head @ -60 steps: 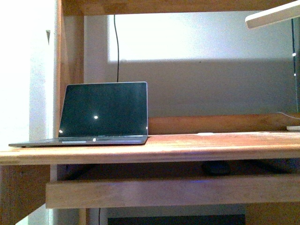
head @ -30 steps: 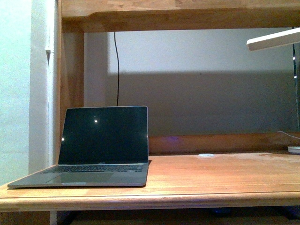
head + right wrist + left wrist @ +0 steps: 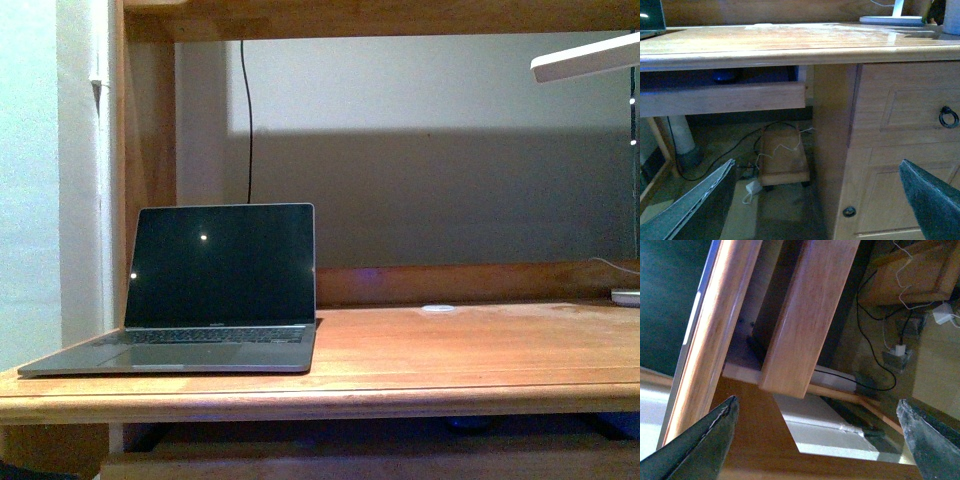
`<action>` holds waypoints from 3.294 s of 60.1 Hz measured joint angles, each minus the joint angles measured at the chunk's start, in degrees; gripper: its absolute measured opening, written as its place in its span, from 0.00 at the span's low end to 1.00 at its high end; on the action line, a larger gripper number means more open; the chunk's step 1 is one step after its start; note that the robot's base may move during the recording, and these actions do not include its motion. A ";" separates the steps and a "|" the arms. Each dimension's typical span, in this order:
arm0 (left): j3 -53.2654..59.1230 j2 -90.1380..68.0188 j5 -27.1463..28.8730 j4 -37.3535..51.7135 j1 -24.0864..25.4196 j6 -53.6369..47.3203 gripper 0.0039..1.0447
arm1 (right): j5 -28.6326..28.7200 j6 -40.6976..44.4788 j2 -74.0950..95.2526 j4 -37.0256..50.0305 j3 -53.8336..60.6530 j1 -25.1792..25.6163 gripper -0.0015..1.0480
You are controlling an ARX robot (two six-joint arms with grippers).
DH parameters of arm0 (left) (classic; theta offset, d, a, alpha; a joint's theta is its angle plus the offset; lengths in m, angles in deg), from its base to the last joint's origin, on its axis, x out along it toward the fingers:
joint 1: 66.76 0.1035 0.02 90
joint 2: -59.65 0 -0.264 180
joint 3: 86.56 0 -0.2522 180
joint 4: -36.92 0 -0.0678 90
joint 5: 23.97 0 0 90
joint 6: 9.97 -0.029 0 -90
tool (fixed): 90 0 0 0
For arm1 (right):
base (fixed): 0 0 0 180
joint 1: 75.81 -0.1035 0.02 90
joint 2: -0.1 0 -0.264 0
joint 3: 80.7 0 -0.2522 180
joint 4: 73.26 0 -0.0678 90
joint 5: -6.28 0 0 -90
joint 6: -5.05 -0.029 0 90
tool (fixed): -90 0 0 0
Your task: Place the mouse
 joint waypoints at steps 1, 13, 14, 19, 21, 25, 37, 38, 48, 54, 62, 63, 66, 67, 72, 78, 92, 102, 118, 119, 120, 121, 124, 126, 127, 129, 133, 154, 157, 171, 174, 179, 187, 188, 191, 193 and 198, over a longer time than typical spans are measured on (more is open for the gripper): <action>-0.44 -0.50 -0.02 0.04 -0.11 -0.33 0.93 | 0.00 0.00 0.00 0.00 0.00 0.02 0.93; -9.09 -8.81 -0.44 1.03 -1.53 -6.01 0.93 | 0.00 0.00 0.00 0.00 0.00 0.02 0.93; -9.90 -9.49 -0.31 0.79 -1.60 -6.19 0.93 | 0.00 0.00 0.00 0.00 0.00 0.00 0.93; -13.05 -11.76 -0.24 -0.31 -1.75 -7.21 0.93 | 0.00 0.00 0.00 0.00 0.00 0.02 0.93; -14.75 -13.20 -0.50 -1.03 -1.79 -8.17 0.93 | 0.00 0.00 0.00 0.00 0.00 0.00 0.93; -16.94 -15.39 -0.72 -1.36 -1.79 -9.44 0.93 | 0.00 0.00 0.00 0.00 0.00 0.00 0.93; -22.16 -19.78 -1.53 -1.68 -1.79 -11.85 0.93 | 0.00 0.00 0.00 0.00 0.00 0.00 0.93; -22.67 -20.13 -1.62 -1.81 -1.79 -12.20 0.93 | 0.00 0.00 0.00 0.00 0.00 0.00 0.93; -26.08 -22.88 -1.68 -1.88 -1.90 -14.16 0.93 | 0.00 0.00 0.00 0.00 0.00 0.00 0.93; -27.78 -23.74 -1.14 -3.91 -1.90 -14.93 0.93 | 0.00 0.00 0.00 0.00 0.00 0.00 0.93; -28.33 -23.61 -0.57 -7.89 -1.90 -16.09 0.93 | 0.00 0.00 0.00 0.00 0.00 0.00 0.93; -28.35 -23.50 -0.57 -8.33 -1.90 -16.11 0.93 | 0.00 0.00 0.00 0.00 0.00 0.02 0.93; -28.37 -22.75 -0.09 -11.08 -1.99 -16.17 0.93 | 0.00 0.00 0.00 0.00 0.00 0.02 0.93; -28.37 -22.56 0.07 -11.72 -2.03 -16.13 0.93 | 0.00 0.00 0.00 0.00 0.00 0.00 0.93; -28.37 -20.44 1.90 -18.25 -2.64 -14.27 0.93 | 0.00 0.00 0.00 0.00 0.00 0.00 0.93; -28.20 -16.81 3.72 -28.09 -3.78 -10.99 0.93 | 0.00 0.00 0.00 0.00 0.00 0.00 0.93; -25.66 -7.10 4.50 -46.45 -6.67 -0.57 0.93 | 0.00 0.00 0.00 0.00 0.00 0.00 0.93; -21.53 0.09 -1.01 -54.86 -9.44 6.05 0.93 | 0.00 0.00 0.00 0.00 0.00 0.00 0.93; -14.97 11.19 -9.44 -63.91 -16.15 19.91 0.93 | 0.00 0.00 0.00 0.00 0.00 0.00 0.93; -14.45 11.96 -9.86 -63.82 -16.61 22.08 0.93 | 0.00 0.00 0.00 0.00 0.00 0.02 0.93; -14.19 12.33 -10.08 -63.65 -16.87 22.58 0.93 | 0.00 0.00 0.00 0.00 0.00 0.00 0.93; -13.66 13.16 -10.29 -62.97 -17.33 25.29 0.93 | 0.00 0.00 0.00 0.00 0.00 0.00 0.93; -12.31 15.15 -10.82 -59.17 -18.51 33.75 0.93 | 0.00 0.00 0.00 0.00 0.00 0.02 0.93; -11.67 15.89 -10.95 -56.85 -18.91 38.21 0.93 | 0.00 0.00 0.00 0.00 0.00 0.00 0.93; -11.47 16.15 -10.95 -55.98 -18.97 40.06 0.93 | 0.00 0.00 0.00 0.00 0.00 0.02 0.93; -11.04 16.94 -10.69 -53.51 -19.26 46.40 0.93 | 0.00 0.00 0.00 0.00 0.00 0.02 0.93; -10.95 19.19 -9.07 -48.11 -19.26 57.48 0.93 | 0.00 0.00 0.00 0.00 0.00 0.00 0.93; -9.55 36.59 16.98 -40.89 -19.67 86.44 0.93 | 0.00 0.00 0.00 0.00 0.00 0.02 0.93; -7.41 40.13 21.62 -40.46 -20.20 86.47 0.93 | 0.00 0.00 0.00 0.00 0.00 0.02 0.93; 4.98 58.58 41.33 -42.80 -27.39 81.26 0.93 | 0.00 0.00 0.00 0.00 0.00 0.02 0.93; 6.73 62.27 44.87 -45.07 -29.11 80.48 0.92 | 0.00 0.00 0.00 0.00 0.00 0.00 0.93; 10.34 70.75 54.95 -52.17 -32.37 76.91 0.79 | 0.00 0.00 0.00 0.00 0.00 0.02 0.93; 17.16 85.46 49.72 -60.06 -27.12 74.27 0.57 | 0.02 0.00 0.00 0.00 0.00 0.00 0.93; 17.53 86.23 48.96 -60.17 -26.23 74.12 0.55 | 0.00 0.00 0.00 0.00 0.00 0.00 0.93; 19.06 88.94 45.59 -60.52 -22.01 73.83 0.47 | 0.00 0.00 0.00 0.00 0.00 0.00 0.93; 19.65 89.96 43.82 -60.67 -20.02 73.72 0.42 | 0.00 0.00 0.00 0.00 0.00 0.00 0.93; 21.11 91.86 39.54 -60.87 -15.78 73.46 0.26 | 0.00 0.00 0.00 0.00 0.00 0.00 0.93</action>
